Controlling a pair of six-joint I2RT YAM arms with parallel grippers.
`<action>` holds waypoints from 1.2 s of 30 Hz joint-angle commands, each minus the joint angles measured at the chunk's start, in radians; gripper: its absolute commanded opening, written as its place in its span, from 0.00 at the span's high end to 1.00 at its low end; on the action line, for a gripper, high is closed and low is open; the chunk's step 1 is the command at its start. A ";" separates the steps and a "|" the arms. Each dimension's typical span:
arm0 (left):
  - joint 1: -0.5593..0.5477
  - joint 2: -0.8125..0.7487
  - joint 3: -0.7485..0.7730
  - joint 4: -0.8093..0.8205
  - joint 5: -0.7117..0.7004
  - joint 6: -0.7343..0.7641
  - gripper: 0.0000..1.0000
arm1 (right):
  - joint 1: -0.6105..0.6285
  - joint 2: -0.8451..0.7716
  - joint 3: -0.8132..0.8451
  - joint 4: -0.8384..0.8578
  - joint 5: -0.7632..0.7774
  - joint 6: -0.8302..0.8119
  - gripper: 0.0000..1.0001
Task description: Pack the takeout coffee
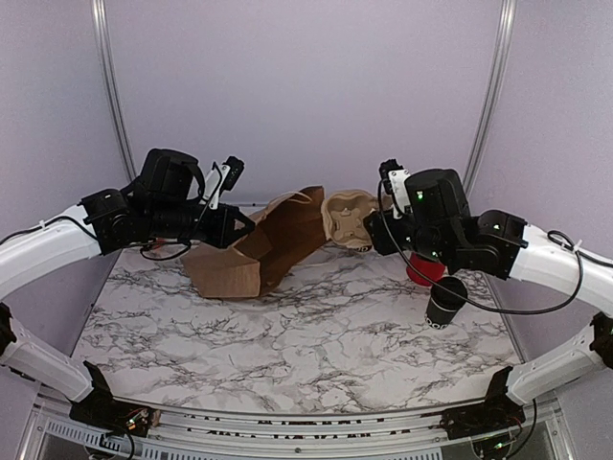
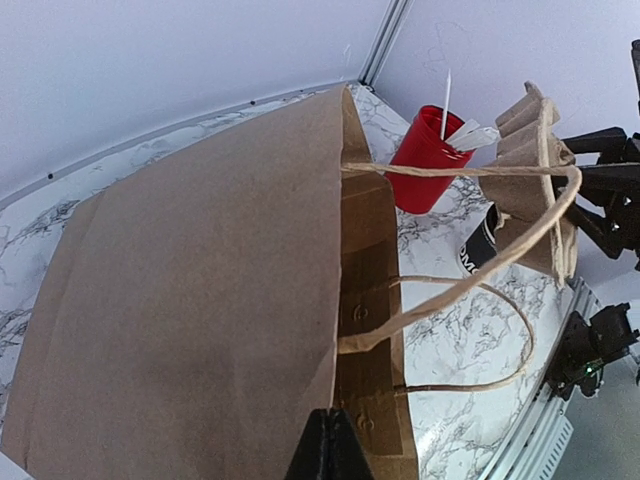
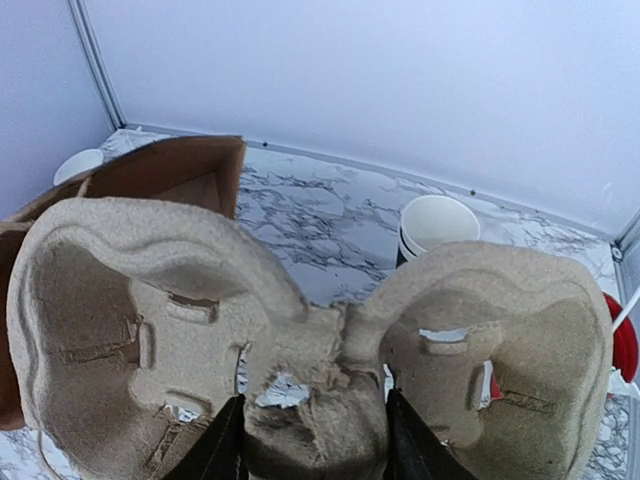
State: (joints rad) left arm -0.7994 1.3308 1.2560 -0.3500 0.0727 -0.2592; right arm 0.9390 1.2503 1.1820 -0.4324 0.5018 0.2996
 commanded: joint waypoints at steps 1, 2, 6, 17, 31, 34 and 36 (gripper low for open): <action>0.003 0.018 0.051 -0.005 0.090 -0.027 1.00 | 0.010 -0.012 0.059 0.158 -0.114 -0.060 0.57; 0.003 0.020 0.055 -0.002 0.103 -0.031 1.00 | 0.011 -0.007 0.057 0.193 -0.151 -0.069 0.57; 0.003 0.029 0.061 0.005 0.122 -0.041 1.00 | 0.011 0.010 0.053 0.330 -0.276 -0.102 0.57; 0.003 0.044 0.115 0.058 0.251 -0.146 1.00 | 0.011 0.006 -0.150 0.677 -0.566 -0.094 0.56; 0.112 0.053 0.070 0.213 0.466 -0.371 1.00 | -0.011 -0.044 -0.290 0.749 -0.621 -0.032 0.55; 0.144 0.053 0.056 0.237 0.498 -0.378 1.00 | -0.011 -0.044 -0.281 0.678 -0.590 -0.025 0.55; 0.143 0.048 0.050 0.249 0.529 -0.364 1.00 | -0.014 -0.016 -0.229 0.584 -0.581 -0.035 0.55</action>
State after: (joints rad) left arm -0.6674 1.3762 1.3186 -0.1997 0.5102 -0.6041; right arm 0.9325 1.2263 0.8906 0.2737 -0.1024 0.2565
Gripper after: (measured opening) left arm 0.007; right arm 0.449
